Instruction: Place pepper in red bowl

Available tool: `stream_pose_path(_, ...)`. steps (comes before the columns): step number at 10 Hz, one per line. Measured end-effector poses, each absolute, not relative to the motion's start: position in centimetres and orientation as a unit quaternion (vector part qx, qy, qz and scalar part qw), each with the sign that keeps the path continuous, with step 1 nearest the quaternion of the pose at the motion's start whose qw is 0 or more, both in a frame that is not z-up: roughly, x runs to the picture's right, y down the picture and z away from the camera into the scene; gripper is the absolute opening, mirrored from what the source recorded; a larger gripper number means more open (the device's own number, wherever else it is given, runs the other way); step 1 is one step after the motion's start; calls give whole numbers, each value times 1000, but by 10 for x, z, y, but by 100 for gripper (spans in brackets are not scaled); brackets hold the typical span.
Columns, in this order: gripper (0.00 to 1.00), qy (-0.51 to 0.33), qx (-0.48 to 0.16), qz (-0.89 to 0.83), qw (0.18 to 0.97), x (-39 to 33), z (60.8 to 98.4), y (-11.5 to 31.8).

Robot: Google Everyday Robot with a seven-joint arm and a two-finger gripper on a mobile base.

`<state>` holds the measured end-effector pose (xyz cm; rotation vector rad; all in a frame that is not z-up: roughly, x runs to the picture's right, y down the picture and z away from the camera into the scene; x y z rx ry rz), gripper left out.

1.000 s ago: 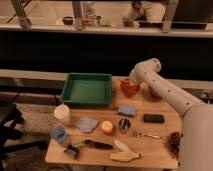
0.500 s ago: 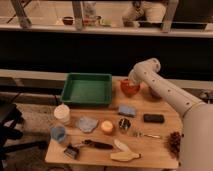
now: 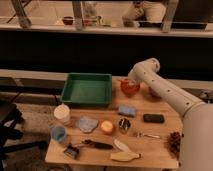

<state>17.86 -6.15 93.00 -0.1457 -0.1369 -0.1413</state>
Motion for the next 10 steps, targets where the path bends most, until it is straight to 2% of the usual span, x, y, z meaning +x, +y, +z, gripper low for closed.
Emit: stream_pose_path(10, 80, -44, -70, -56, 995, 191, 924, -69)
